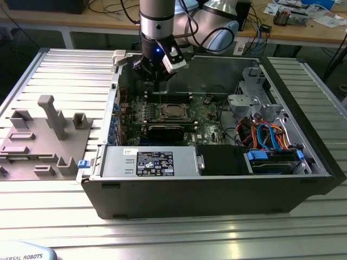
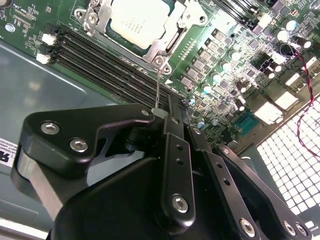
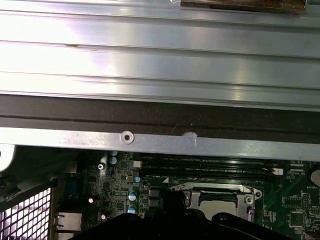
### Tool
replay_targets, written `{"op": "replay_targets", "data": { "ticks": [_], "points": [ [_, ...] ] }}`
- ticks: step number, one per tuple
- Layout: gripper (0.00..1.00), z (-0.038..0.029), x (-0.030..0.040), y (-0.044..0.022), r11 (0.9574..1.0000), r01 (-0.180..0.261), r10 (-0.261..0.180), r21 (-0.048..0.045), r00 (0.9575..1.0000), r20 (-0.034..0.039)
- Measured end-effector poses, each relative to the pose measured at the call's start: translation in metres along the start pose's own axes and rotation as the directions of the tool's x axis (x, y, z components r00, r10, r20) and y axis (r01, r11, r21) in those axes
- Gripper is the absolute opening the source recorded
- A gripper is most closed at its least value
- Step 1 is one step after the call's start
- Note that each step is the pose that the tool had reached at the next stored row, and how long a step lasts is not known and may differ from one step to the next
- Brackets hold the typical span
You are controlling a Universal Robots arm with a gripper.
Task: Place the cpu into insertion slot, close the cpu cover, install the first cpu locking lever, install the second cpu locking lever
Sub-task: 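Install the first cpu locking lever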
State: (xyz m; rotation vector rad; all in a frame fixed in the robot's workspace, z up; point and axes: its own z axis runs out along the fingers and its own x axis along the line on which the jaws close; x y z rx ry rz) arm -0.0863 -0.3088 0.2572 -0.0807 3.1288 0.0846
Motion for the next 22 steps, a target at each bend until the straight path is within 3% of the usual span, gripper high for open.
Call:
{"op": "replay_targets", "data": {
  "ticks": [22],
  "points": [
    [0.11, 0.0001, -0.0061, -0.0007, 1.0, 0.0, 0.0, -0.0006, 1.0, -0.0004]
  ]
}}
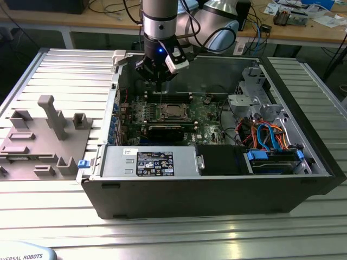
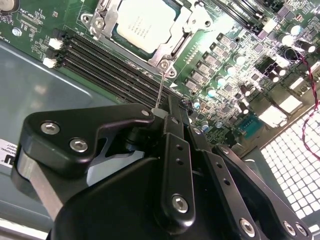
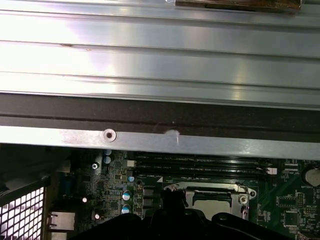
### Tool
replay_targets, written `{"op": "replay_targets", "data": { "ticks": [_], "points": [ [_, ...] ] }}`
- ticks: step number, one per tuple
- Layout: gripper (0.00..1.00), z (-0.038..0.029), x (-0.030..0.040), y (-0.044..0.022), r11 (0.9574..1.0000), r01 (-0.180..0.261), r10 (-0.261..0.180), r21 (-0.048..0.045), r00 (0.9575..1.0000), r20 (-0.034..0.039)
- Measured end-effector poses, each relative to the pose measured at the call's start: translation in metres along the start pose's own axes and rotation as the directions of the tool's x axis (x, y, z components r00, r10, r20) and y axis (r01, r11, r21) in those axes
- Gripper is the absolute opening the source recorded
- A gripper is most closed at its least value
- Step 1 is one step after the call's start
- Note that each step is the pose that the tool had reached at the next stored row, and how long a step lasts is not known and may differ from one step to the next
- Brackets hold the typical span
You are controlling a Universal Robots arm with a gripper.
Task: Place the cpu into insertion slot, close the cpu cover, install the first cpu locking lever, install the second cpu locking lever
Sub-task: 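Install the first cpu locking lever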
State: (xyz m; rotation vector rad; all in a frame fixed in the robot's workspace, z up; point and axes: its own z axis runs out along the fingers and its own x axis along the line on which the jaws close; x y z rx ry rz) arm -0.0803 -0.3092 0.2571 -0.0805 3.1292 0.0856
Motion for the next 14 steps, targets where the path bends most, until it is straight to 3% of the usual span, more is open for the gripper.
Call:
{"op": "replay_targets", "data": {
  "ticks": [14],
  "points": [
    [0.11, 0.0003, -0.0026, -0.0001, 1.0, 0.0, 0.0, -0.0001, 1.0, 0.0]
  ]
}}
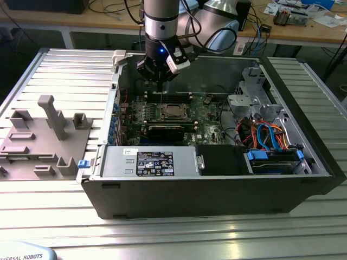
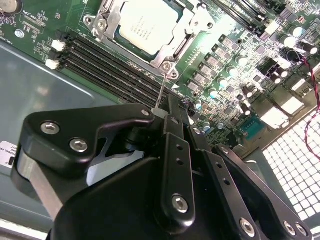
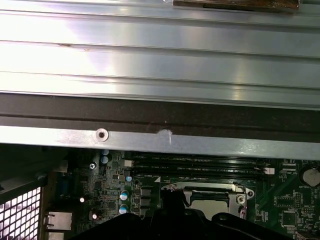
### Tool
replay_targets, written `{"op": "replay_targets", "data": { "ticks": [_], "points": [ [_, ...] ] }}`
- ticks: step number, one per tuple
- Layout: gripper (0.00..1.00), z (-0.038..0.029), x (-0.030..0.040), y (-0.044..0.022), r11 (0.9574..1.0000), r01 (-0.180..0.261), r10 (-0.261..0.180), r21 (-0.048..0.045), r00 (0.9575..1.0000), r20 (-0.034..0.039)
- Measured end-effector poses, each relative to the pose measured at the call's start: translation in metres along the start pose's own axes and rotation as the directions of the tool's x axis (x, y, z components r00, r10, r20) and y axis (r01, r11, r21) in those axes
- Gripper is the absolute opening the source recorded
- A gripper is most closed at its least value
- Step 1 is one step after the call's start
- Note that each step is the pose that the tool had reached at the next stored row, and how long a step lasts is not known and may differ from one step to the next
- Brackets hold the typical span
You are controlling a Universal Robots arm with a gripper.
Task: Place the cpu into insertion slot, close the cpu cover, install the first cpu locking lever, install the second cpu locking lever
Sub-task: 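Install the first cpu locking lever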
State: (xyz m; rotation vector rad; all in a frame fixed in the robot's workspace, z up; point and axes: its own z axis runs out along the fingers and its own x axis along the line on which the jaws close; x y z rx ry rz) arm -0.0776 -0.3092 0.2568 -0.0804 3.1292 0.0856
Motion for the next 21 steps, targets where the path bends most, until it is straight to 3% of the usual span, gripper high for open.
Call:
{"op": "replay_targets", "data": {
  "ticks": [21],
  "points": [
    [0.11, 0.0004, -0.0039, -0.0002, 1.0, 0.0, 0.0, -0.0008, 1.0, 0.0]
  ]
}}
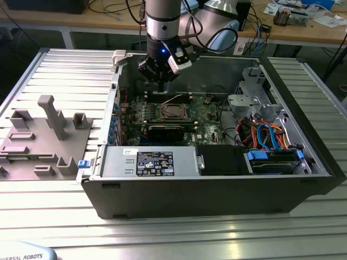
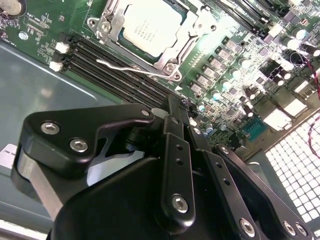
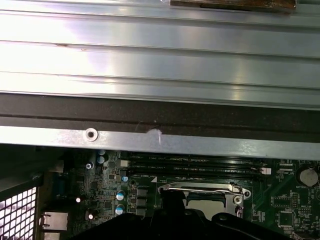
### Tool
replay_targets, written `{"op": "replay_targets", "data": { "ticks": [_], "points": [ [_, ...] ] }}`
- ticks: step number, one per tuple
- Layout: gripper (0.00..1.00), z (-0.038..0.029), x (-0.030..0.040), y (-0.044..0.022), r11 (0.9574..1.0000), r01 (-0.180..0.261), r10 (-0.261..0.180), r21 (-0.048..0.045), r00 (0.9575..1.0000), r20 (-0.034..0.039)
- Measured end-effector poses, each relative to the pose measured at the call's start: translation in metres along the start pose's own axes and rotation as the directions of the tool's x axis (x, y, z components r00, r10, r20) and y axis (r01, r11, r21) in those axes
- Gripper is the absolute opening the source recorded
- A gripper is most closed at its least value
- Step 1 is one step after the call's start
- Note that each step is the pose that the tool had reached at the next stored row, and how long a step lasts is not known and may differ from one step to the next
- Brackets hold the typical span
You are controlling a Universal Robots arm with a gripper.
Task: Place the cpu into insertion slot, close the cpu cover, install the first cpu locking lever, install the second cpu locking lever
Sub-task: 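Install the first cpu locking lever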
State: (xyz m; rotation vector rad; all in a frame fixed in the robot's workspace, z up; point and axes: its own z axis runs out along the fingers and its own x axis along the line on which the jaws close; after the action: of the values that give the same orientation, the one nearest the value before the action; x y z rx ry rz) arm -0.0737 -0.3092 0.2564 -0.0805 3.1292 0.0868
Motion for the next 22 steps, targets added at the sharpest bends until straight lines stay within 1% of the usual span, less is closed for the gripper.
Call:
{"op": "replay_targets", "data": {
  "ticks": [9, 15, 18, 19, 22],
  "points": [
    [0.11, 0.0002, -0.0011, -0.0001, 1.0, 0.0, 0.0, 0.0, 1.0, 0.0],
    [0.11, 0.0018, -0.001, -0.0001, 1.0, 0.0, 0.0, -0.0001, 1.0, 0.0001],
    [0.11, 0.0047, -0.001, -0.0003, 1.0, -0.003, 0.003, 0.0, 1.0, 0.0002],
    [0.11, 0.0078, -0.0011, -0.0004, 1.0, -0.01, 0.01, 0.0, 1.0, 0.0006],
    [0.11, 0.0102, -0.0038, 0.0001, 0.9999, -0.01, 0.01, 0.0059, 1.0, 0.0004]
  ]
}}
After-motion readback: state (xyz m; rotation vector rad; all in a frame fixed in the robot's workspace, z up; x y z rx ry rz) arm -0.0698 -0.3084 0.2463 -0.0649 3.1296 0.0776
